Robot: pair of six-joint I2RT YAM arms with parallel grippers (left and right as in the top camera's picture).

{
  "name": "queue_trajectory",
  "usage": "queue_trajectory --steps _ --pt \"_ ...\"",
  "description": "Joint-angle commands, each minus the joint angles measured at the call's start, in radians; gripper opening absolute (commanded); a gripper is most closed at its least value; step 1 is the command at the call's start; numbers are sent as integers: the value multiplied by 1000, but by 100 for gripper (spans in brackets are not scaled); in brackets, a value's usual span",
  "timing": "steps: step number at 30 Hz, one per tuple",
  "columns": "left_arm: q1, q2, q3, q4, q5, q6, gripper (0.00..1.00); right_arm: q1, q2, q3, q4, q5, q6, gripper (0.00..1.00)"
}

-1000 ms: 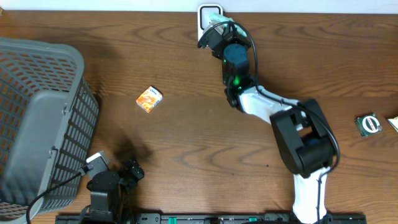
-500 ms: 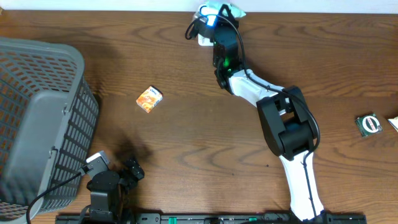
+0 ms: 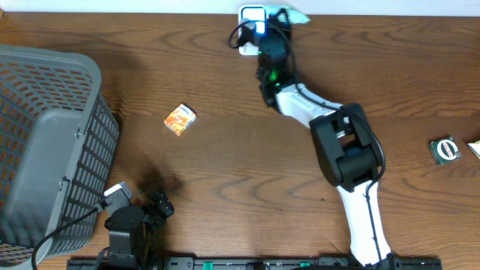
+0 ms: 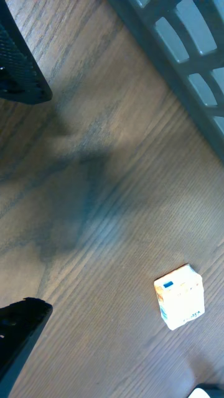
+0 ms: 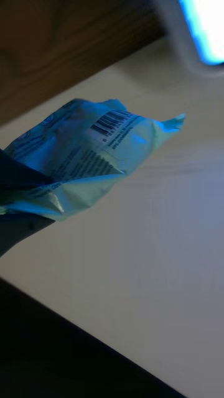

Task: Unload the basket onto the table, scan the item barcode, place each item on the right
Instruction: 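Hold the pouch's barcode against the white scanner, then carry the green pouch right and drop it at the table edge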

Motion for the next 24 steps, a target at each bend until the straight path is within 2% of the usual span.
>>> queue_trajectory --steps 1,6,10,11,14,21,22,24 --pt "3 -2 -6 -59 -29 5 98 -122 -77 24 6 228 54 1" --pt "3 -2 -6 -59 -29 5 98 -266 -87 23 -112 424 191 1" --pt "3 -2 -6 -59 -29 5 98 -386 -87 20 -496 477 485 1" --pt "3 -2 -6 -59 -29 5 98 -423 -87 20 -618 476 607 1" --pt "3 -2 -6 -59 -29 5 98 -494 -87 20 -777 475 814 1" --pt "3 -2 -6 -59 -29 5 98 -646 -87 20 -1070 393 1166 1" --pt "3 -2 -6 -59 -29 5 98 -663 -87 20 -1114 362 1239 12" --pt "3 -2 -6 -59 -29 5 98 -693 -87 21 -1221 229 1344 51"
